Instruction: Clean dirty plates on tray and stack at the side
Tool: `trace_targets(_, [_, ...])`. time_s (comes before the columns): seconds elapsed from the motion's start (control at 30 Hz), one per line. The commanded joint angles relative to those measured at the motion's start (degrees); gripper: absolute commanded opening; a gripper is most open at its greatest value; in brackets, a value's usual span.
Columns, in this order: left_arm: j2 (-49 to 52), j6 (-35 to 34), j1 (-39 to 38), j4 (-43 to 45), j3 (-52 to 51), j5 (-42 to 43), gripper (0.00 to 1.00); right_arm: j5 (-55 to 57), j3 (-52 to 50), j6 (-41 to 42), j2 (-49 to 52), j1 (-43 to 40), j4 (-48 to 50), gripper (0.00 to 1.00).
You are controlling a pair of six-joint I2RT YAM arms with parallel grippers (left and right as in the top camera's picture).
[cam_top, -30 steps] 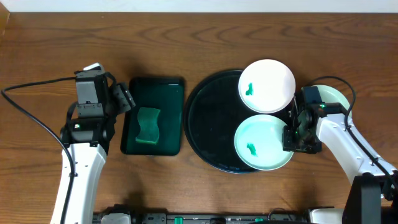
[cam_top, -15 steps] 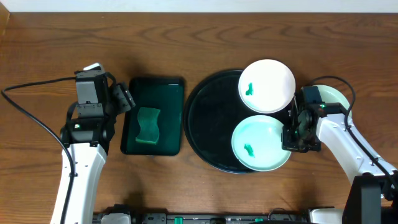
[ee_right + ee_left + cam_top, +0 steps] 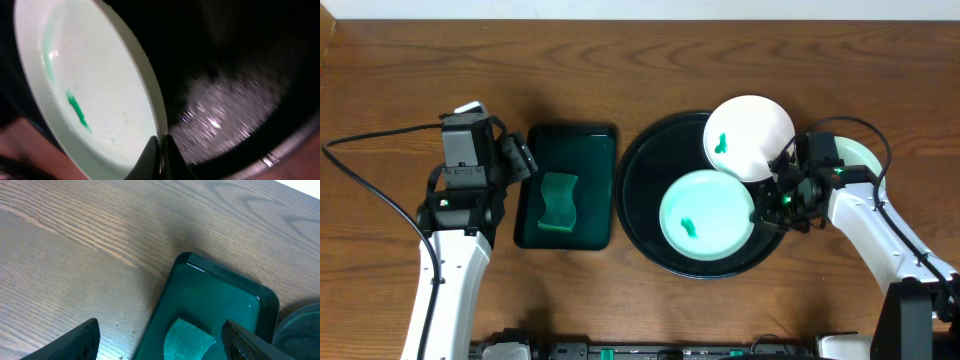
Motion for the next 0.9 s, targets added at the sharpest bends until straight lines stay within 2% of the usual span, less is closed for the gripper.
trace_targets(0.0, [0.28,-0.48,0.24,-0.07,1.01,-0.72,0.78,-4.61,-0.28,9.07,0.07,1.38,3.3,0.01])
trace_targets(0.2, [0.28,-0.48,0.24,-0.09,1.01,-0.74,0.78,-3.91,-0.31,16.11,0.07,5.07,9.33,0.01])
trace_targets(0.47, [0.28,-0.48,0.24,-0.07,1.01,-0.72,0.78,9.64,-0.31,32.13,0.07,12.46,9.99,0.01])
trace_targets(0.73, [0.28,-0.48,0.24,-0.09,1.01,-0.72,0.78,16.31,-0.31,39.71,0.07,17.99,10.14,0.02])
trace_targets(0.87, [0.28,-0.5,0.24,-0.07,1.01,-0.74,0.78,17.94,-0.31,40.26,0.07,19.78,10.82,0.02])
